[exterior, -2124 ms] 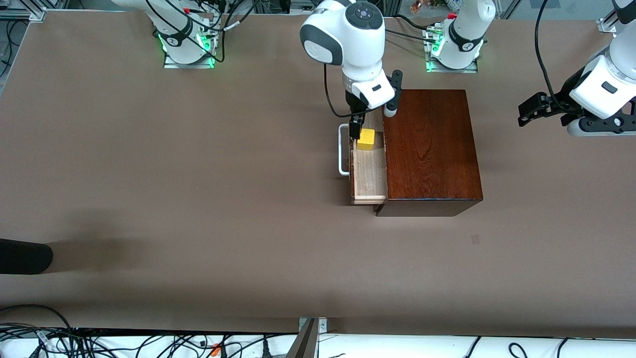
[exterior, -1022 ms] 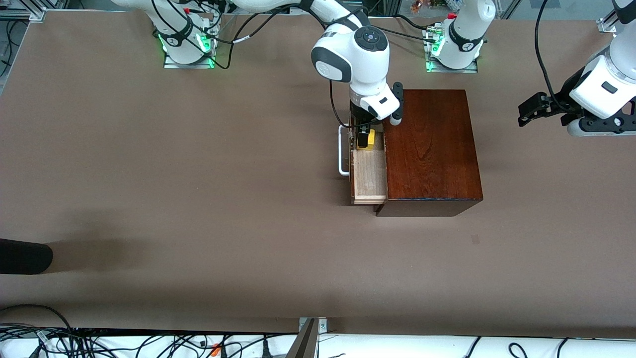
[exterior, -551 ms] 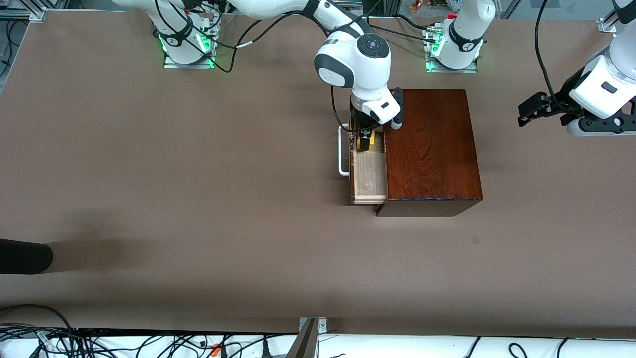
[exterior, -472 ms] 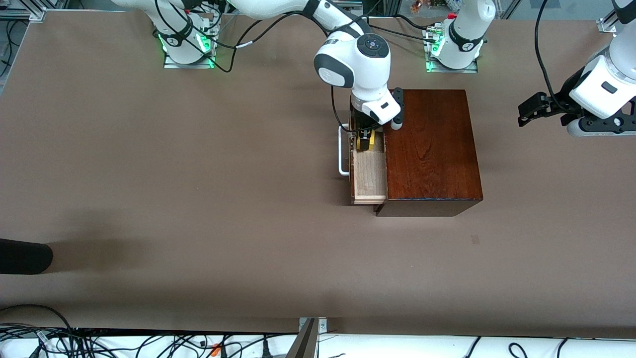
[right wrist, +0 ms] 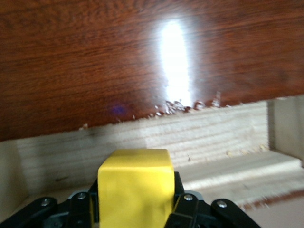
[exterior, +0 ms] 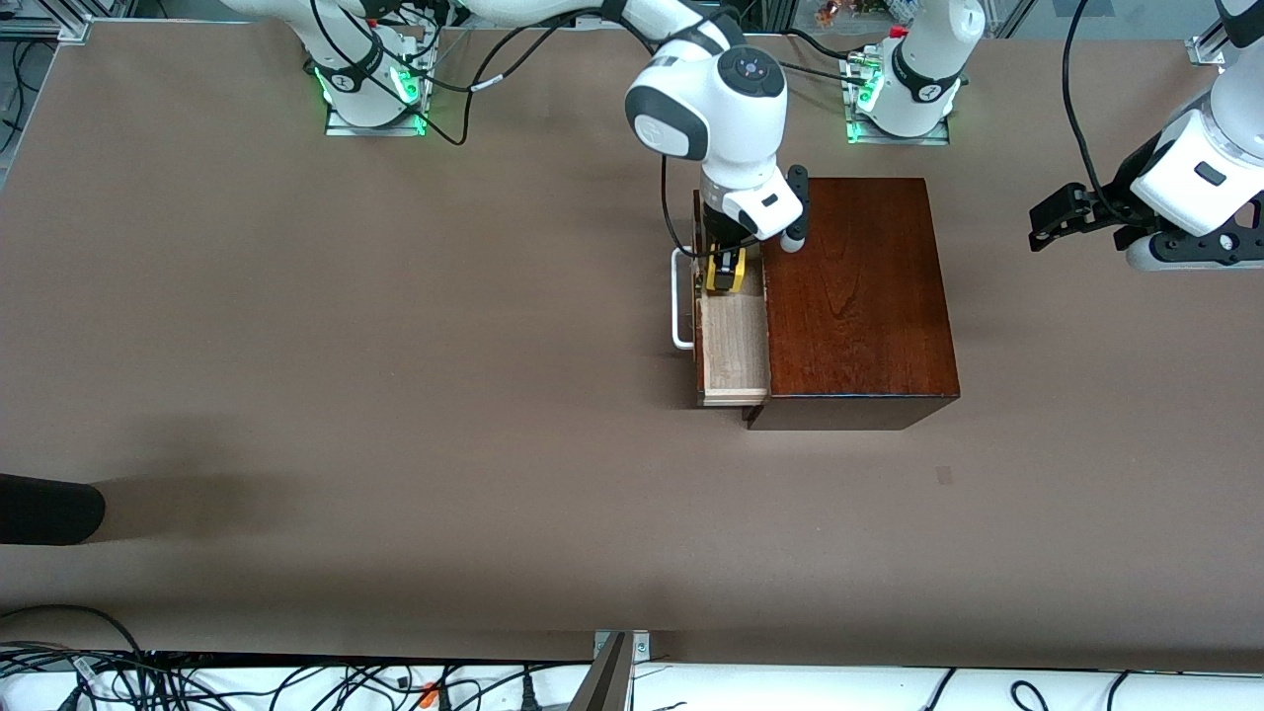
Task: Open drawer, take yellow block, close drawer
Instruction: 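Lift the cube with the right gripper while the left gripper reaches the drawer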
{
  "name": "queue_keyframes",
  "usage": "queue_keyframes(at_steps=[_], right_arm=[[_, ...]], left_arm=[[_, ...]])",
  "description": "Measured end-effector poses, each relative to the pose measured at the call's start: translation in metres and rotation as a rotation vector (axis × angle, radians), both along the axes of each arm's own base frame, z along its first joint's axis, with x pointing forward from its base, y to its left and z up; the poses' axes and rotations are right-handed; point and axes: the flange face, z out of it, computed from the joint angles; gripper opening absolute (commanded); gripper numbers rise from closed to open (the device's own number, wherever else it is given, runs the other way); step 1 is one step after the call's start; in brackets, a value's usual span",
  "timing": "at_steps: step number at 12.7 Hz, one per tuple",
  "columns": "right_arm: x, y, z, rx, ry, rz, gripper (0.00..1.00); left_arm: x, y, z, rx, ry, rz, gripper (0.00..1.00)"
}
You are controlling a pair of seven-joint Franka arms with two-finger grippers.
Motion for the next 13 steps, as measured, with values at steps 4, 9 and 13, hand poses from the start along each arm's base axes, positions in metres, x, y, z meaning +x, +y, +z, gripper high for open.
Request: queue_keyframes(at_steps=[4,9,13], right_arm=[[0.009,-0.021,0.065,0.019,0.024,-0.087,0.0],[0.095,-0.136,0.161,0.092,0.102,-0.276,0.0],[0.178,-0.274,0.183,0.099,0.194,-0.401,0.0]], left_arm=[[0.0,-0.001,0.0,0.0,0.001,-0.001,1.0],[-0.001,-0.002,0.0,0.0,0.002,-0.003,1.0],[-0.005,-0.012,-0.001,0.0,0.03,-0.019,1.0]])
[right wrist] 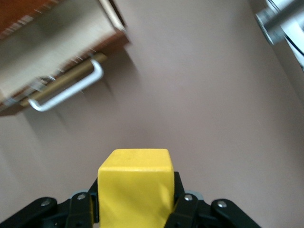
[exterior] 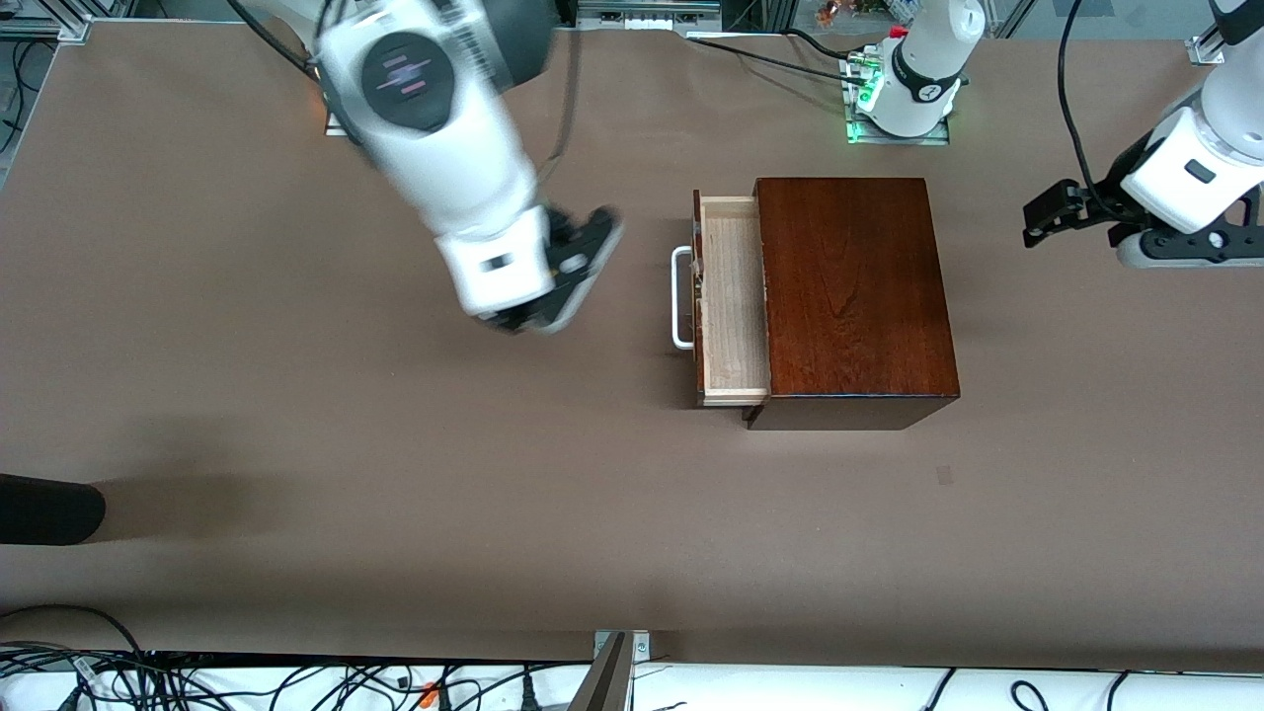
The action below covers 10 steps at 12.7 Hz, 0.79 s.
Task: Open drawer, take yellow block, close drawer
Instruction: 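Lift the cube with the right gripper while the left gripper reaches the drawer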
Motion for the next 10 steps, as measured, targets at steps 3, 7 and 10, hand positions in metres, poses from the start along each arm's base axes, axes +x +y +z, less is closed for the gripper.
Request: queue_keyframes(at_steps=[3,7,10], right_arm=[[0.035,-0.085,0.005,-0.05,0.024,-0.125,0.0],[0.063,-0.172,-0.003,-0.13,0.044,-0.269,0.0],[0.078,-0.227,-0.031,-0.139,0.095,-0.353,0.0]], left_arm=[[-0.002,-0.029,-0.001,-0.103,0.009,-0.011,1.0],[0.017,-0.074,-0.026,-0.16,0.037,-0.076,1.0],[0.029,-0.161,-0.066,-0.216,0.094,-0.29,1.0]])
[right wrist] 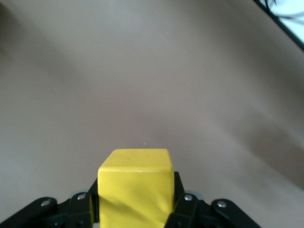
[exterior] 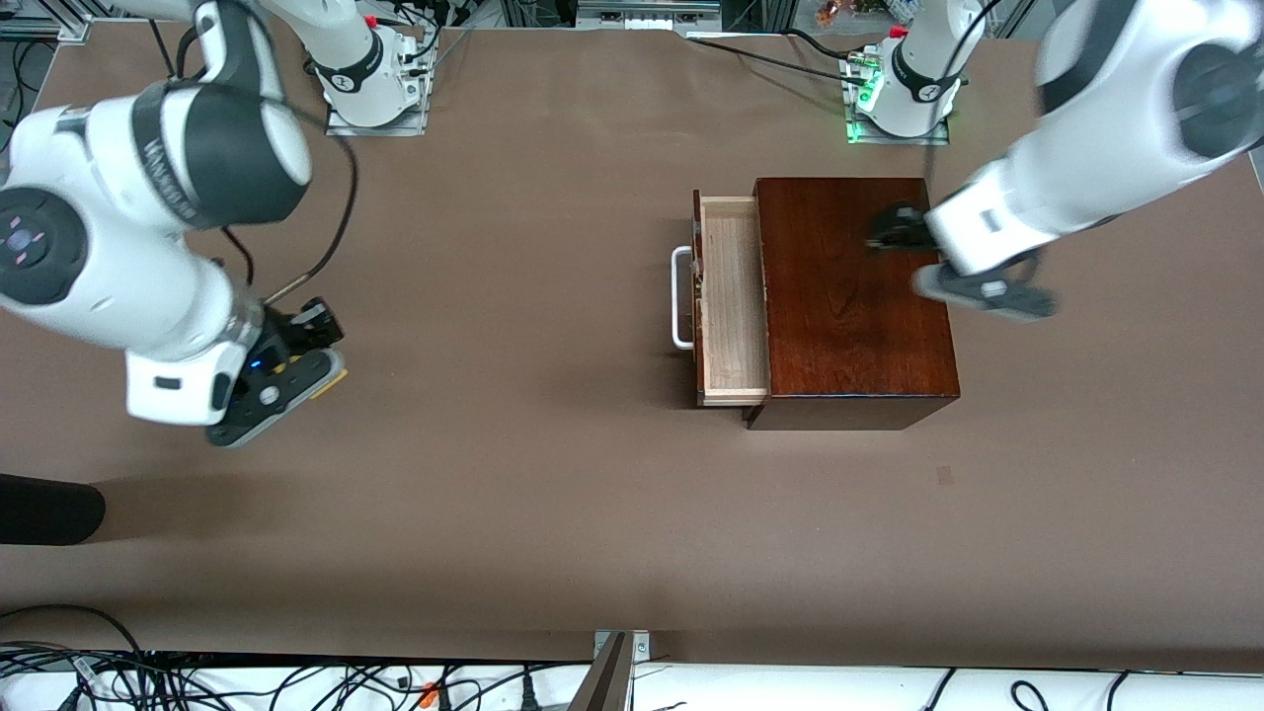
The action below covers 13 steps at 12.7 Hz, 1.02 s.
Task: Open drawer, take yellow block, close drawer
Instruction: 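Lift the cube with the right gripper while the left gripper reaches the drawer, then place the cube with the right gripper while the left gripper pushes the drawer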
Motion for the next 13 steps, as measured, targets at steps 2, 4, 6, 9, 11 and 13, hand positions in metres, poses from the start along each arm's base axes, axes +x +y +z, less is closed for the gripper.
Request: queue_keyframes(at_steps=[2,4,6,9,11,13], right_arm=[[0.011,-0.033,-0.033,0.014,0.003,-0.048,0.0],[0.011,-0.056,-0.084,0.02,-0.015,-0.085,0.0],[-0.005,-0.073,-0.135,0.023,-0.027,-0.127,0.0],[-0.033,-0.098,-0.205,0.023,-0.074,-0.192,0.0],[-0.054,-0.102,-0.248,0.022,-0.109,-0.246,0.0],[-0.072,-0.095,-0.276,0.023,-0.118,-0.303,0.0]], left_arm=[[0.003,-0.077,-0.025,-0.073,-0.007,-0.187,1.0],[0.004,-0.141,-0.051,-0.155,-0.087,-0.38,0.92],[0.0,-0.182,-0.076,-0.217,-0.16,-0.576,0.35],[-0.016,-0.219,-0.109,-0.262,-0.191,-0.913,0.0],[-0.041,-0.251,-0.133,-0.249,-0.192,-1.19,0.0],[-0.067,-0.281,-0.161,-0.229,-0.157,-1.322,0.0]])
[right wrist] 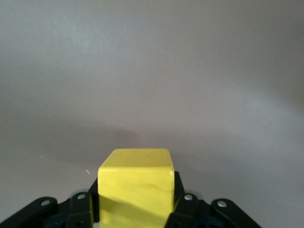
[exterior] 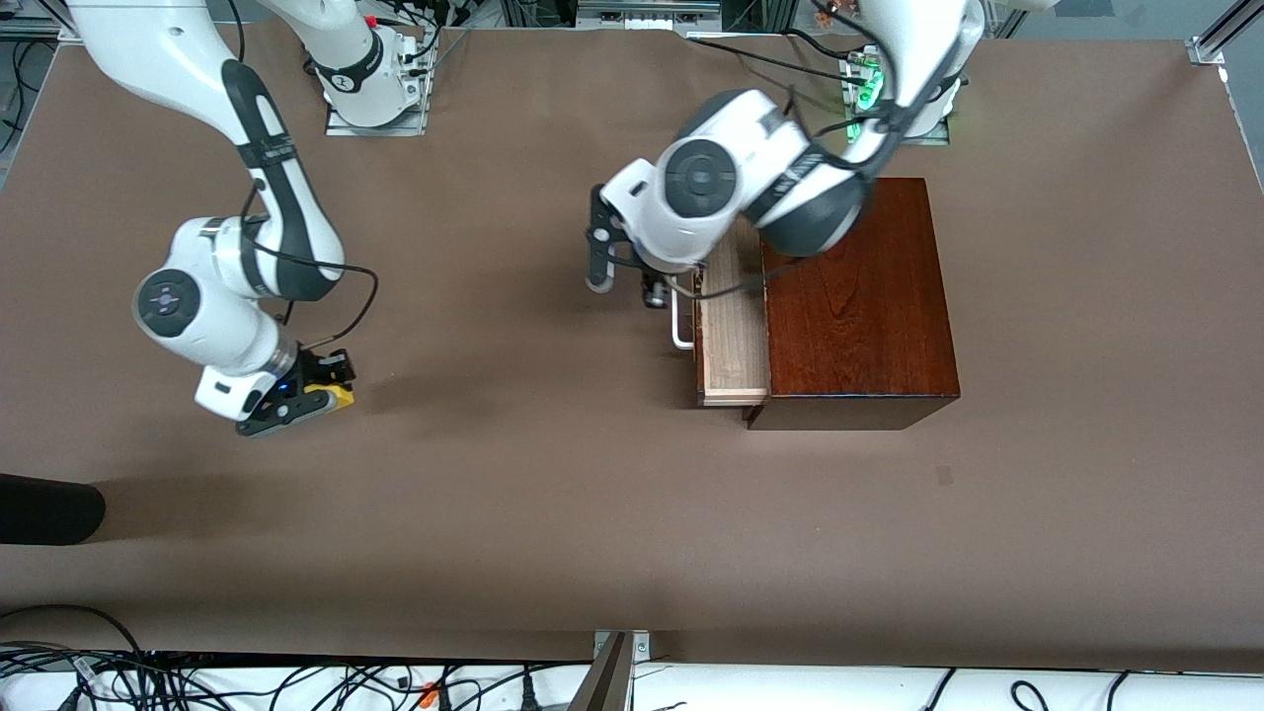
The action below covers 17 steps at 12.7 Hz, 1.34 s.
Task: Open drawer, take yellow block, close drawer
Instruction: 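Place the cube with the right gripper while the left gripper pushes the drawer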
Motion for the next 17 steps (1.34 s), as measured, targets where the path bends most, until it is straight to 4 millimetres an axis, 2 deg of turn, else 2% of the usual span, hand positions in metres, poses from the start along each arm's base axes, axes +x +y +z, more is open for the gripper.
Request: queue_keyframes(at_steps=[2,3,5,6,7,8,10,12,16,17], right_arm=[[-0.008,0.002,-0.018,0.0,0.002,-0.069,0.0],[-0.009,0.002,-0.025,-0.001,0.003,-0.105,0.0],[-0.01,0.007,-0.041,0.0,-0.008,-0.16,0.09],[-0.01,0.013,-0.05,0.004,-0.014,-0.178,0.25],[-0.01,0.015,-0.049,0.008,-0.021,-0.188,0.66],[-0.01,0.017,-0.049,0.01,-0.024,-0.195,1.0],[-0.01,0.02,-0.05,0.013,-0.026,-0.194,1.0],[-0.002,0.023,-0.036,0.023,-0.064,-0.187,1.0],[0.011,0.022,0.03,0.047,-0.133,-0.143,1.0],[0.011,0.025,0.053,0.052,-0.116,-0.139,1.0]], left_arm=[[-0.012,-0.01,-0.022,0.065,-0.03,-0.07,0.0],[-0.012,-0.008,-0.032,0.101,-0.049,-0.092,0.0],[-0.006,0.003,-0.05,0.162,-0.066,-0.11,0.0],[-0.004,0.004,-0.055,0.163,-0.064,-0.107,0.0],[-0.004,0.004,-0.055,0.165,-0.063,-0.106,0.0],[-0.004,0.004,-0.055,0.168,-0.06,-0.104,0.0],[-0.003,0.01,-0.055,0.198,-0.051,-0.108,0.0],[-0.002,0.017,-0.056,0.239,-0.035,-0.112,0.0],[0.004,0.034,-0.059,0.292,-0.001,-0.1,0.0],[0.008,0.041,-0.06,0.307,0.012,-0.092,0.0]])
